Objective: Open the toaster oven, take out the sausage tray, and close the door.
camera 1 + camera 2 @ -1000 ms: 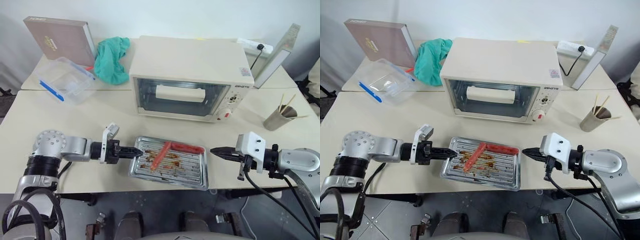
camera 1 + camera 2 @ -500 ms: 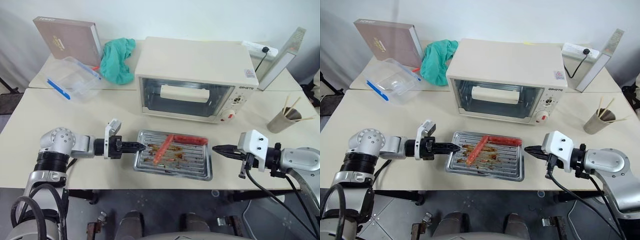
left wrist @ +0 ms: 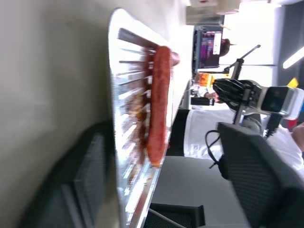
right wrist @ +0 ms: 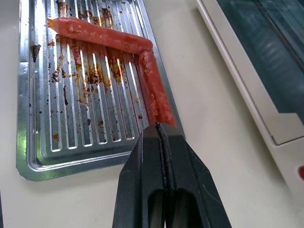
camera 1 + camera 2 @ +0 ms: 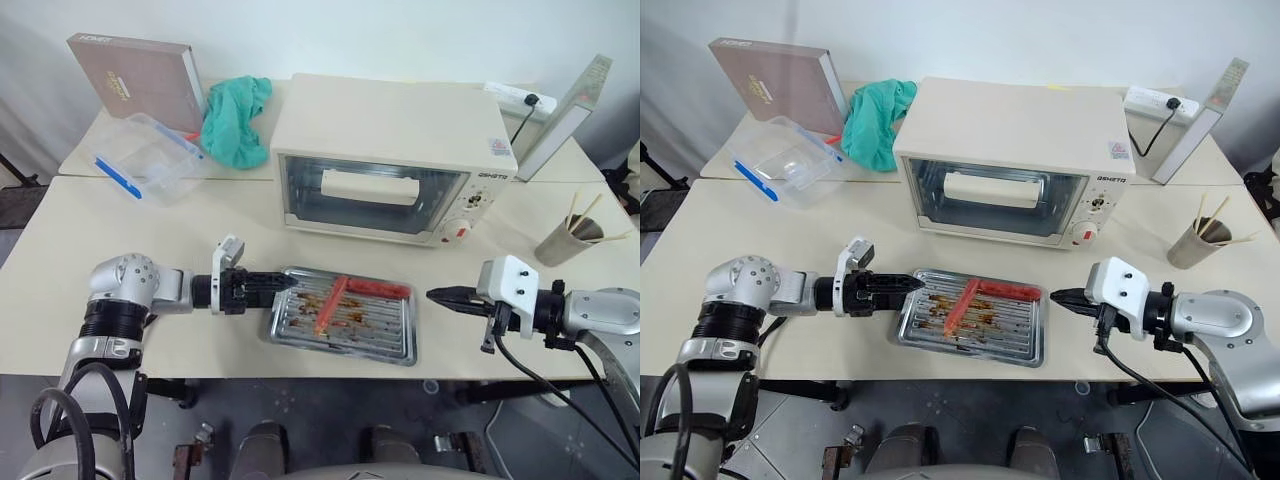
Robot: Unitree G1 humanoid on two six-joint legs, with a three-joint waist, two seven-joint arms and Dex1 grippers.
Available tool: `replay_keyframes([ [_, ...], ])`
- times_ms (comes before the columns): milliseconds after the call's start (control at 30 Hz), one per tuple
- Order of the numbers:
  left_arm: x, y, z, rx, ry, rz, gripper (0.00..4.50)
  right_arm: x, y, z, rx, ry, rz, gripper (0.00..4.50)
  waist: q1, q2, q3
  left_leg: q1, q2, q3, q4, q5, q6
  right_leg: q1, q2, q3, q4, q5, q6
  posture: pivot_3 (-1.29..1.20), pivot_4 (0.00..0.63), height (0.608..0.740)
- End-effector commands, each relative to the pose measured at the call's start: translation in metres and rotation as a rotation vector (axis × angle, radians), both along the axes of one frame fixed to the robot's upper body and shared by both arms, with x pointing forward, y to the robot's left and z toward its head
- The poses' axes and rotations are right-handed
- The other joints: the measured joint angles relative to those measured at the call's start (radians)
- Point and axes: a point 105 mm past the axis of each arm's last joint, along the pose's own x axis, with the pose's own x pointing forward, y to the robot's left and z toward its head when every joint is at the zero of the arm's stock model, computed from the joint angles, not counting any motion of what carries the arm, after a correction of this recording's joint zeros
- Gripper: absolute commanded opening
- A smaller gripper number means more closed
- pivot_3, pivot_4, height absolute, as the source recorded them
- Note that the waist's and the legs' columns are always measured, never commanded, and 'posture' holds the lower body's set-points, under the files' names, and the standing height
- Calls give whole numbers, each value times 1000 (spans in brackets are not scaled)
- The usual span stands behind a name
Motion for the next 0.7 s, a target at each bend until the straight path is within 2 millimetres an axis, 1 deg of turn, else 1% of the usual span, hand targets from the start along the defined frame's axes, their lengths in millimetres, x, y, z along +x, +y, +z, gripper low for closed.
replay_keyframes([
  [33,0,27,-9,128,-29,64,4478,-1,-13,7,-18,1,-32,0,-8,0,0,0,0,0,0,0,0,0,0,0,0,0,0,0,150,740],
  [67,-1,32,-5,133,-67,64,4478,-2,-17,4,-17,33,-49,0,-10,0,0,0,0,0,-1,0,0,0,0,0,0,0,0,0,150,740],
  [167,-7,47,2,157,-112,65,4500,-6,-27,0,-8,103,-75,589,-22,0,0,0,1,1,-3,0,0,-2,0,0,0,0,0,0,150,740],
  [267,-9,58,5,179,-172,69,4500,-8,-34,-1,17,127,-88,1611,-25,0,0,0,1,1,-4,0,0,-2,1,0,0,0,0,0,150,740],
  [333,-5,65,17,148,-337,95,4500,-11,-38,1,65,151,-80,2401,-25,0,1,-1,1,1,-4,0,0,-2,1,0,-1,0,0,0,150,740],
  [400,0,66,38,65,-605,136,4500,-13,-43,3,106,165,-73,2969,-22,0,1,-1,1,1,-4,0,0,-2,1,0,-1,0,0,0,150,740],
  [433,1,68,45,47,-746,152,4500,-12,-48,3,116,166,-86,3325,-21,0,1,-1,1,2,-4,0,0,-2,1,0,-1,0,0,0,150,740],
  [467,1,72,47,55,-832,170,4500,-11,-54,1,116,169,-98,3593,-20,-1,1,-1,1,1,-3,0,0,-2,0,0,-1,0,0,0,150,740],
  [533,1,78,46,61,-884,193,4500,-10,-62,-3,103,179,-106,4251,-16,-1,1,-1,1,2,-2,0,0,-2,0,0,-2,0,0,0,150,740],
  [567,2,80,45,81,-914,194,4500,-9,-64,-4,104,181,-103,4486,-12,-1,1,-1,1,2,-2,0,0,-2,0,0,-3,0,0,0,150,740],
  [600,2,81,44,114,-964,184,4500,-8,-66,-4,107,183,-102,4486,-10,-1,1,-1,1,2,-2,0,0,-2,0,0,-3,0,0,0,150,740],
  [633,-1,80,49,129,-1052,157,4500,-9,-67,-4,116,191,-97,4486,-10,-1,1,-1,1,2,-2,0,0,-2,0,0,-2,0,0,0,150,740],
  [700,-8,79,55,129,-1139,92,4500,-9,-69,-5,122,200,-93,4486,-11,-1,1,-1,1,2,-2,0,0,-2,0,0,-3,0,0,0,150,740],
])
